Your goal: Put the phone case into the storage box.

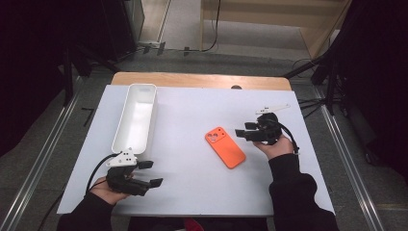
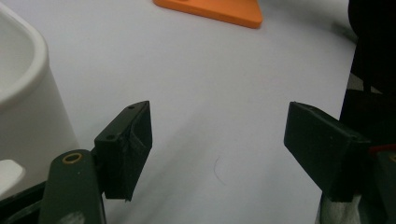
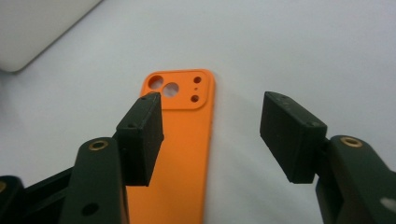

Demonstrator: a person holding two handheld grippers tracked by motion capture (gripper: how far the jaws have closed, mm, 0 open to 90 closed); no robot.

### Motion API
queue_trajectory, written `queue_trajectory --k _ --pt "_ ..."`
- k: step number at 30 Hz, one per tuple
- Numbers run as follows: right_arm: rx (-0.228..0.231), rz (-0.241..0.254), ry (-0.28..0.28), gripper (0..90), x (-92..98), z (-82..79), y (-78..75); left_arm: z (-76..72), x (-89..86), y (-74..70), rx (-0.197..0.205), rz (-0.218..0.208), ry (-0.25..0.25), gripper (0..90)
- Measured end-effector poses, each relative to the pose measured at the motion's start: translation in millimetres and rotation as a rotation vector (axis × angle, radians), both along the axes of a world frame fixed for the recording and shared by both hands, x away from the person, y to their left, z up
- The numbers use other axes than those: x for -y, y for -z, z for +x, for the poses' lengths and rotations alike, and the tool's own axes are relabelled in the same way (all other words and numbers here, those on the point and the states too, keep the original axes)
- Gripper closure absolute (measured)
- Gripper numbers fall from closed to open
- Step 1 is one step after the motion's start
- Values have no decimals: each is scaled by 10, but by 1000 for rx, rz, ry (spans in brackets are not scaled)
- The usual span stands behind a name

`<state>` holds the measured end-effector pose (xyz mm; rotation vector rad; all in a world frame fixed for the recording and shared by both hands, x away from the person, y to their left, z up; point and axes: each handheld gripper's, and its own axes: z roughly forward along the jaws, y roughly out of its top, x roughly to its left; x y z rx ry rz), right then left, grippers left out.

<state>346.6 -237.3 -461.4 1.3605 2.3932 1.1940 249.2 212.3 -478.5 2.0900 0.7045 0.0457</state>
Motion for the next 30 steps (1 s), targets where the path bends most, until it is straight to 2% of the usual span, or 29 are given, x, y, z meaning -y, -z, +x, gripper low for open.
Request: queue_trajectory --k 7,14,16,30 --pt "21 9 -44 355 -45 -174 -97 4 2 0 -2 -1 1 240" --pt "33 16 -64 325 -63 -345 -146 9 -4 -1 -1 -2 0 240" --pt "39 23 -71 320 -60 -434 -151 9 -4 -2 -1 -2 0 240" --pt "42 55 -103 277 -75 -751 -146 3 5 -7 9 -6 5 240"
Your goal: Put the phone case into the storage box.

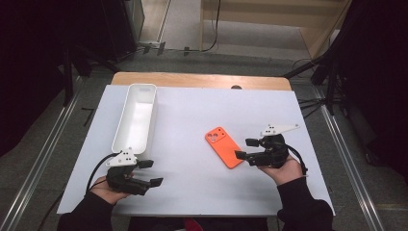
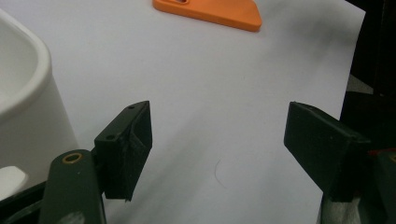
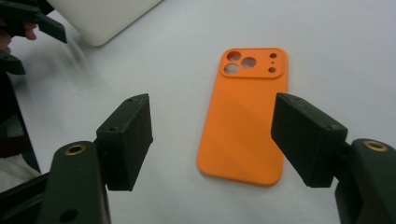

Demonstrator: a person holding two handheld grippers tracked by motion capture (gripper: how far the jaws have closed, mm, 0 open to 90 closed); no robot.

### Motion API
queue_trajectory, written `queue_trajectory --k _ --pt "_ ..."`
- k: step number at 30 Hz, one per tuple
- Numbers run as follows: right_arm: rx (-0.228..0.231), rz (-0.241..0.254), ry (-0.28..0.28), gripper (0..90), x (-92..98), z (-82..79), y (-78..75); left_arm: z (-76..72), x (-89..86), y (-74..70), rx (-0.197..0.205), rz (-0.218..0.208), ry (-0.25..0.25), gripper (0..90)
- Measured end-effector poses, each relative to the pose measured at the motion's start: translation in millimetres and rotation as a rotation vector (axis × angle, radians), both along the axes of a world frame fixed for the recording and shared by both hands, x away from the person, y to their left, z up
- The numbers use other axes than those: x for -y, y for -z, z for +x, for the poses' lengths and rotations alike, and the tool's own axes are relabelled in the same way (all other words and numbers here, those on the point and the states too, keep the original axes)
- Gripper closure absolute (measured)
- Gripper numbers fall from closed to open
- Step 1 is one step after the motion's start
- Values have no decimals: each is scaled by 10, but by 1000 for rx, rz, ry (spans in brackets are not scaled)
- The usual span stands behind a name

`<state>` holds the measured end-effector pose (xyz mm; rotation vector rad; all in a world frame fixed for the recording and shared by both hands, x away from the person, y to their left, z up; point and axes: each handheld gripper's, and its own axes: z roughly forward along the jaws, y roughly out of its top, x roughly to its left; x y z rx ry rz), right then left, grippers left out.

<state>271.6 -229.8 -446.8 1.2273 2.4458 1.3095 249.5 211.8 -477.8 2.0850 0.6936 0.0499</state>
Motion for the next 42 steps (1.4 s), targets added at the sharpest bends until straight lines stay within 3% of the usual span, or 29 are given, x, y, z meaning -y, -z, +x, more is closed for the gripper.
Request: queue_trajectory --k 5,22,28,36,42 --pt "3 9 -36 264 -12 -128 66 1 3 5 -2 1 -2 240" --pt "7 43 -61 264 119 -434 289 4 2 9 1 12 0 240" --pt "-19 68 -59 264 184 -497 382 5 1 9 2 12 -1 240" --pt "-46 46 -74 264 229 -514 494 3 2 8 1 7 1 239" --pt "-28 66 -73 259 221 -510 475 11 -7 5 -2 -5 2 239"
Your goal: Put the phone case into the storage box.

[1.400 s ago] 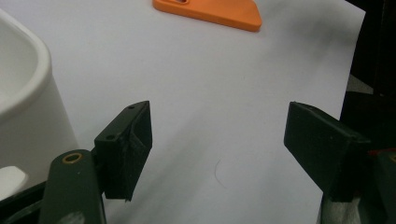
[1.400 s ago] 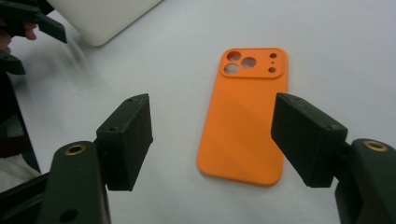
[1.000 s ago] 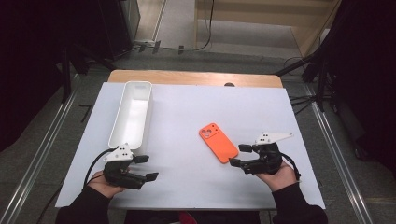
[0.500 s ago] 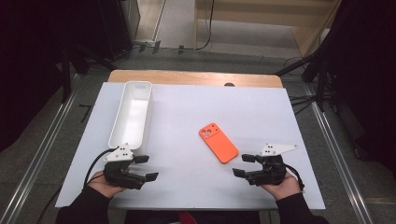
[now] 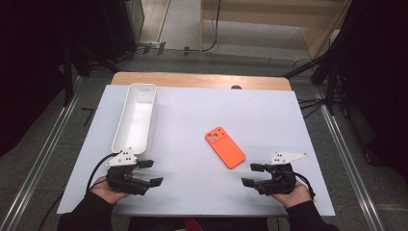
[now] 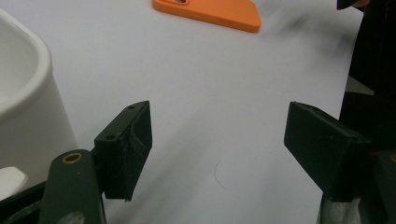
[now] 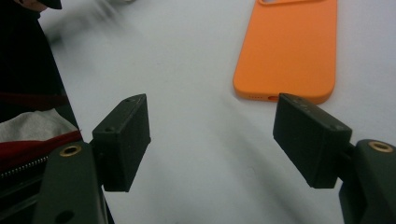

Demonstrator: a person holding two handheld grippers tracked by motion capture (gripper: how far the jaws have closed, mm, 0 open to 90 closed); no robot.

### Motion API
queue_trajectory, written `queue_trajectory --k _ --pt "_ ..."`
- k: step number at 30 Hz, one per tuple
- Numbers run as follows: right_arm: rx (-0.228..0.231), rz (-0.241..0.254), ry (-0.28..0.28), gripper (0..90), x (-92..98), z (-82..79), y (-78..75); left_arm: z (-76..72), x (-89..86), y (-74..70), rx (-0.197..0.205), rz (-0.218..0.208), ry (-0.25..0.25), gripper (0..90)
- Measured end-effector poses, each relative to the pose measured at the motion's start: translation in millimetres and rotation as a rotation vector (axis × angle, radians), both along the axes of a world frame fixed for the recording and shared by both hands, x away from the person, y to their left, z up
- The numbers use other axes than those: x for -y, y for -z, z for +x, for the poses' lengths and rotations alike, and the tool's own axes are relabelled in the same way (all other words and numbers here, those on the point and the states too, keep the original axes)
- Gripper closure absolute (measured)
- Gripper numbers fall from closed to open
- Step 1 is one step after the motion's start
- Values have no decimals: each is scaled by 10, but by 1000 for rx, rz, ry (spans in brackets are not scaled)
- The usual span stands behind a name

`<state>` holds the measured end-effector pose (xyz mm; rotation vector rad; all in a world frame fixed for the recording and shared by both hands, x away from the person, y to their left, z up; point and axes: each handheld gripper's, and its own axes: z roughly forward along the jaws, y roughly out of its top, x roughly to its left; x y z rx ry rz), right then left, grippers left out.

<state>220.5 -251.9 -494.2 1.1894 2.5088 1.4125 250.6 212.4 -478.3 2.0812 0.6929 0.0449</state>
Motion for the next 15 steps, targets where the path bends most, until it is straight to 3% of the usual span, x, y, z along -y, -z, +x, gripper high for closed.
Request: queue_trajectory --k 4,6,15 --pt "-4 1 5 257 0 13 -11 0 1 1 0 1 0 239" --pt "-29 1 -3 254 -9 35 -13 1 2 1 -1 0 3 239" --pt "4 -23 14 223 -30 144 -95 12 4 6 -10 -6 2 239"
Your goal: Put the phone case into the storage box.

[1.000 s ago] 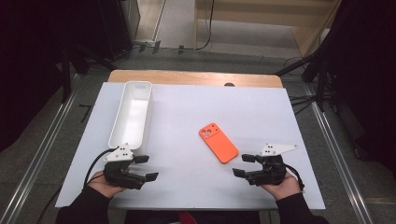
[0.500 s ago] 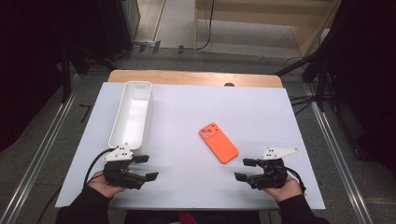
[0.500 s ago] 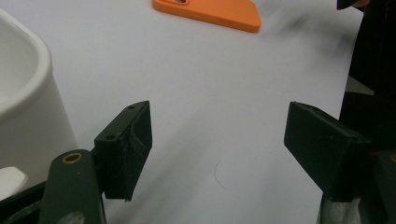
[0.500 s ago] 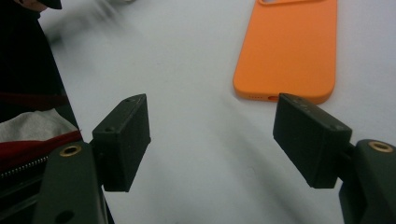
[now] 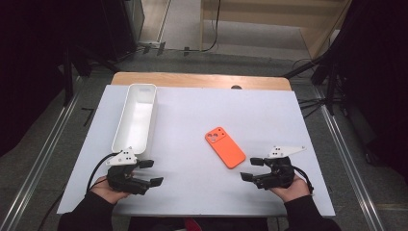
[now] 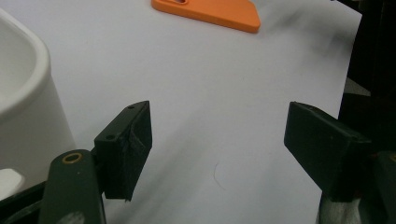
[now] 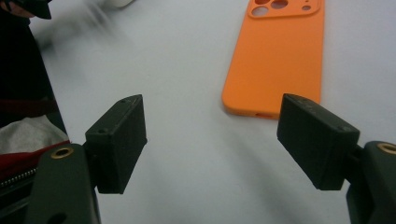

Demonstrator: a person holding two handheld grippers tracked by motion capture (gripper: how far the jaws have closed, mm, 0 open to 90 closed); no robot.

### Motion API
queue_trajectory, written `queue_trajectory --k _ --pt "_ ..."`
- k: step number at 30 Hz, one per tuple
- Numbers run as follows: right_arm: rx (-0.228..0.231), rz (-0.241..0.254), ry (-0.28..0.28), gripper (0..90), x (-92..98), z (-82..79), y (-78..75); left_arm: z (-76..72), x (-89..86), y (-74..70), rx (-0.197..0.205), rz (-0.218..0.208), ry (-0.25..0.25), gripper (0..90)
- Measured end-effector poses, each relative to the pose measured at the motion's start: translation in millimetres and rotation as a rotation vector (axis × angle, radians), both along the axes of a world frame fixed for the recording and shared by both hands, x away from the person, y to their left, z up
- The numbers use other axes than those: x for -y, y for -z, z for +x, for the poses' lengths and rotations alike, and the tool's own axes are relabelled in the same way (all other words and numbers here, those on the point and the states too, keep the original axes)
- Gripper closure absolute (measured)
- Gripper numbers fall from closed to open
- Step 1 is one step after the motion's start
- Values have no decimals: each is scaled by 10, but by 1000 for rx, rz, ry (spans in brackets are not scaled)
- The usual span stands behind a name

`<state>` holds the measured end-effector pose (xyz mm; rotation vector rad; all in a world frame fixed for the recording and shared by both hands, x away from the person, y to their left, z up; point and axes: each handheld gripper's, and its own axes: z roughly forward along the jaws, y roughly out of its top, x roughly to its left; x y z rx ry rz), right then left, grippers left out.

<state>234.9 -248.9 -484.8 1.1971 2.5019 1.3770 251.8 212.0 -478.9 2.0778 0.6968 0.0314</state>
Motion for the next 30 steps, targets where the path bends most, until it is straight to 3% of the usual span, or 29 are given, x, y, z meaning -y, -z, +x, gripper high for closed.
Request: queue_trajectory --k 5,30 --pt "-15 -11 35 221 9 70 -58 1 5 3 -4 11 5 239" --pt "24 -61 74 203 -222 435 -230 -3 11 12 -6 6 6 239"
